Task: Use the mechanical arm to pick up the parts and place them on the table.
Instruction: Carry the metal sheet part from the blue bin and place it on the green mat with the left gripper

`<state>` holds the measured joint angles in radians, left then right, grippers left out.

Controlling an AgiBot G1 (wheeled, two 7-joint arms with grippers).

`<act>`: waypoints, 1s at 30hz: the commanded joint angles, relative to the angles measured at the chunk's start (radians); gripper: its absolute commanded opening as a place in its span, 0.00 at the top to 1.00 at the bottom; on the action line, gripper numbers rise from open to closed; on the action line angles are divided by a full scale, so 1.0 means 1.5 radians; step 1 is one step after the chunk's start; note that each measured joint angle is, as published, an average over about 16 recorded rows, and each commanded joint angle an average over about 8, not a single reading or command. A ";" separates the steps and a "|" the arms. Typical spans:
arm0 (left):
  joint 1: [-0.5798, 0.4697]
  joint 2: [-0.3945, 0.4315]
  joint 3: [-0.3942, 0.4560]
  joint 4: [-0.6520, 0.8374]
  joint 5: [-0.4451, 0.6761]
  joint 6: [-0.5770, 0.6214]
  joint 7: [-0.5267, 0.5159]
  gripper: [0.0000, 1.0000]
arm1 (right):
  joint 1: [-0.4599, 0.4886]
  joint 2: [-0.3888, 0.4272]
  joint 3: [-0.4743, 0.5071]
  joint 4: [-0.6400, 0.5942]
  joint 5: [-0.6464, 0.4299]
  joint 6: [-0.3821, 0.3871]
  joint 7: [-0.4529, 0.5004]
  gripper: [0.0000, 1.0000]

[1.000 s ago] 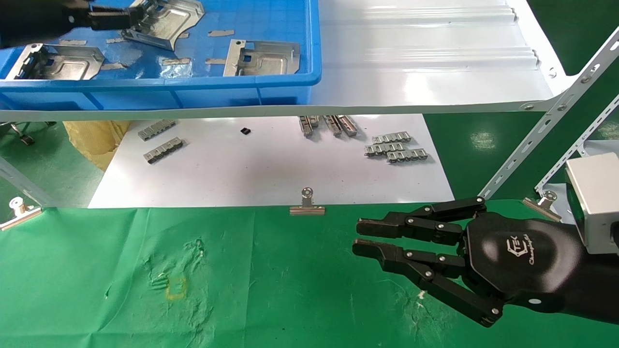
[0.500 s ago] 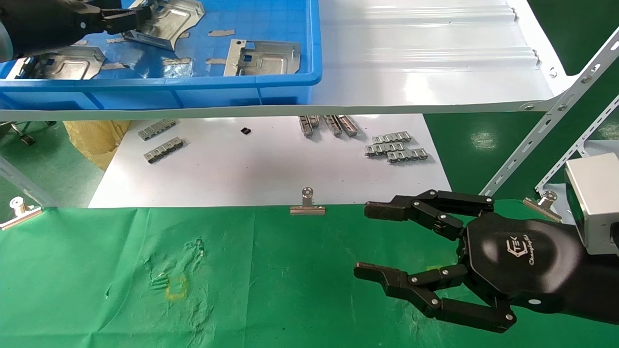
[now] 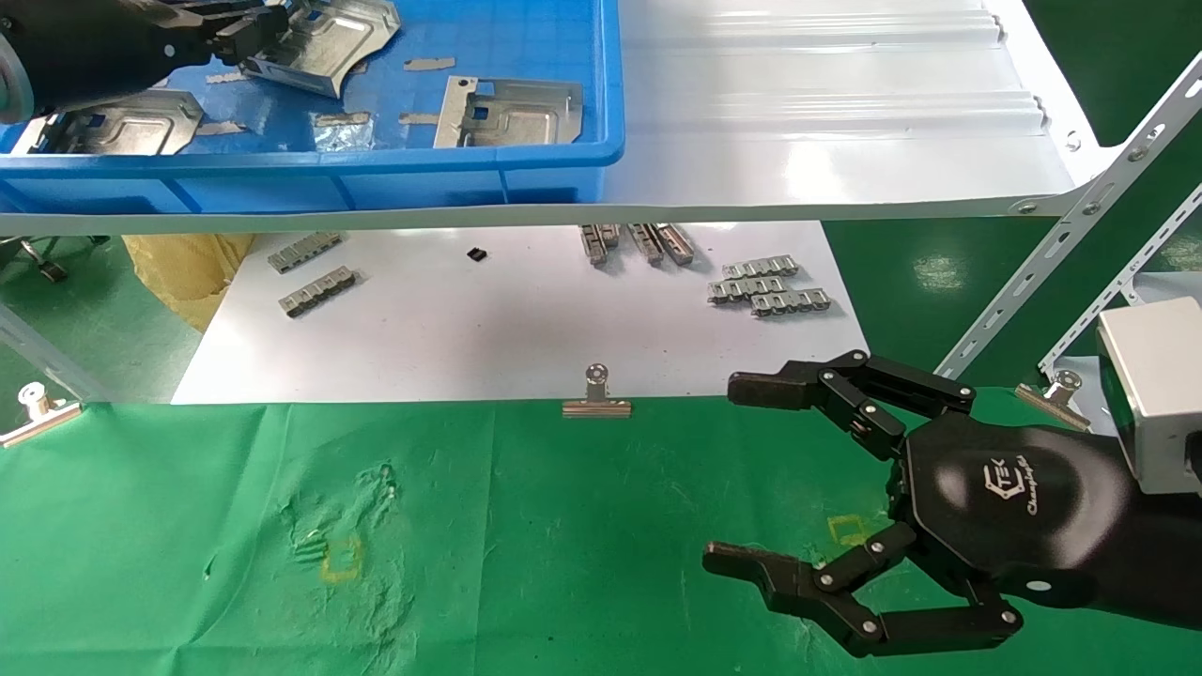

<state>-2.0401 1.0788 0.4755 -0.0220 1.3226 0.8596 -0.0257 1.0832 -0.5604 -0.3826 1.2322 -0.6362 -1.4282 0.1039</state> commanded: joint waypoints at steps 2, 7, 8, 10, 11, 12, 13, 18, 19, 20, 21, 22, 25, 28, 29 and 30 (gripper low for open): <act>-0.005 -0.003 -0.004 -0.003 -0.005 0.006 0.004 1.00 | 0.000 0.000 0.000 0.000 0.000 0.000 0.000 0.00; -0.017 -0.026 -0.020 -0.023 -0.031 0.101 0.017 1.00 | 0.000 0.000 0.000 0.000 0.000 0.000 0.000 0.00; -0.018 -0.032 -0.025 -0.028 -0.038 0.131 0.021 1.00 | 0.000 0.000 0.000 0.000 0.000 0.000 0.000 0.00; -0.018 -0.043 -0.032 -0.038 -0.052 0.197 0.027 1.00 | 0.000 0.000 0.000 0.000 0.000 0.000 0.000 0.00; -0.017 -0.048 -0.036 -0.043 -0.058 0.235 0.031 1.00 | 0.000 0.000 0.000 0.000 0.000 0.000 0.000 0.00; -0.014 -0.052 -0.038 -0.047 -0.064 0.273 0.035 1.00 | 0.000 0.000 0.000 0.000 0.000 0.000 0.000 0.00; -0.011 -0.056 -0.040 -0.051 -0.068 0.311 0.038 1.00 | 0.000 0.000 0.000 0.000 0.000 0.000 0.000 0.00; 0.015 -0.060 -0.033 -0.090 -0.080 0.464 0.050 1.00 | 0.000 0.000 0.000 0.000 0.000 0.000 0.000 0.00; 0.023 -0.060 -0.030 -0.107 -0.084 0.480 0.050 1.00 | 0.000 0.000 0.000 0.000 0.000 0.000 0.000 0.00; 0.035 -0.061 -0.024 -0.130 -0.091 0.491 0.049 1.00 | 0.000 0.000 0.000 0.000 0.000 0.000 0.000 0.00; 0.048 -0.063 -0.017 -0.160 -0.101 0.499 0.047 1.00 | 0.000 0.000 0.000 0.000 0.000 0.000 0.000 0.00; 0.064 -0.068 -0.008 -0.194 -0.115 0.501 0.043 1.00 | 0.000 0.000 0.000 0.000 0.000 0.000 0.000 0.00; 0.126 -0.100 0.029 -0.326 -0.175 0.503 0.023 1.00 | 0.000 0.000 0.000 0.000 0.000 0.000 0.000 0.00; 0.188 -0.151 0.079 -0.457 -0.235 0.499 0.006 1.00 | 0.000 0.000 0.000 0.000 0.000 0.000 0.000 0.00; 0.204 -0.168 0.098 -0.492 -0.247 0.497 0.007 1.00 | 0.000 0.000 0.000 0.000 0.000 0.000 0.000 0.00; 0.217 -0.184 0.117 -0.522 -0.252 0.495 0.012 1.00 | 0.000 0.000 0.000 0.000 0.000 0.000 0.000 0.00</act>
<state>-1.7560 0.8282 0.6529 -0.7307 1.0274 1.6008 0.0458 1.0832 -0.5604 -0.3826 1.2322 -0.6362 -1.4282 0.1039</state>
